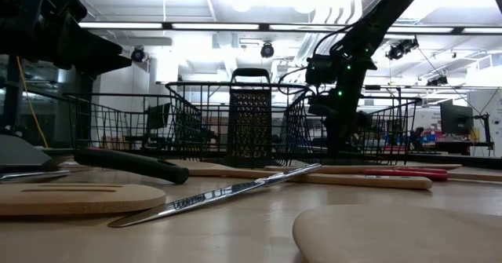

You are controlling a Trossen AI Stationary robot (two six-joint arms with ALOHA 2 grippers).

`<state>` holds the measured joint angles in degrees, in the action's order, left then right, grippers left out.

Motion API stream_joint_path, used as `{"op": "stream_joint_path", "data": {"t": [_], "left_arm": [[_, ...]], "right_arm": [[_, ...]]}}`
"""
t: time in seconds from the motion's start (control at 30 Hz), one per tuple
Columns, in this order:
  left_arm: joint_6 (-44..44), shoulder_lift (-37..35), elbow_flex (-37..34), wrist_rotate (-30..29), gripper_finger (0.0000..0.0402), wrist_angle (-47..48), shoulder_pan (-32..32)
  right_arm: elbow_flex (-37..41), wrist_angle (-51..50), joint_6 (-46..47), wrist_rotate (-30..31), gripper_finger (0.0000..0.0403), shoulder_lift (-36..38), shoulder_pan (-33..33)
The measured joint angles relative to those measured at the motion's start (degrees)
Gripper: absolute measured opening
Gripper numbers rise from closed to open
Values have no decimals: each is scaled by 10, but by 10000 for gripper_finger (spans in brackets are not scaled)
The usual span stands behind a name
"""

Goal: Pick & Place Kitchen Items
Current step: Put the silver table knife into the right wire basket

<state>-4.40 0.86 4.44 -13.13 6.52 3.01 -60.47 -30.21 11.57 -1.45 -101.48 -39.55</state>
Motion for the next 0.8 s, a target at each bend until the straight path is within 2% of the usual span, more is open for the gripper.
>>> {"op": "stream_joint_path", "data": {"t": [0.53,0.8], "left_arm": [[0,0,0,0,237,0,0],[0,0,0,0,237,0,0]], "right_arm": [[0,0,-9,2,88,2,0],[0,-10,-23,24,89,55,0]]}}
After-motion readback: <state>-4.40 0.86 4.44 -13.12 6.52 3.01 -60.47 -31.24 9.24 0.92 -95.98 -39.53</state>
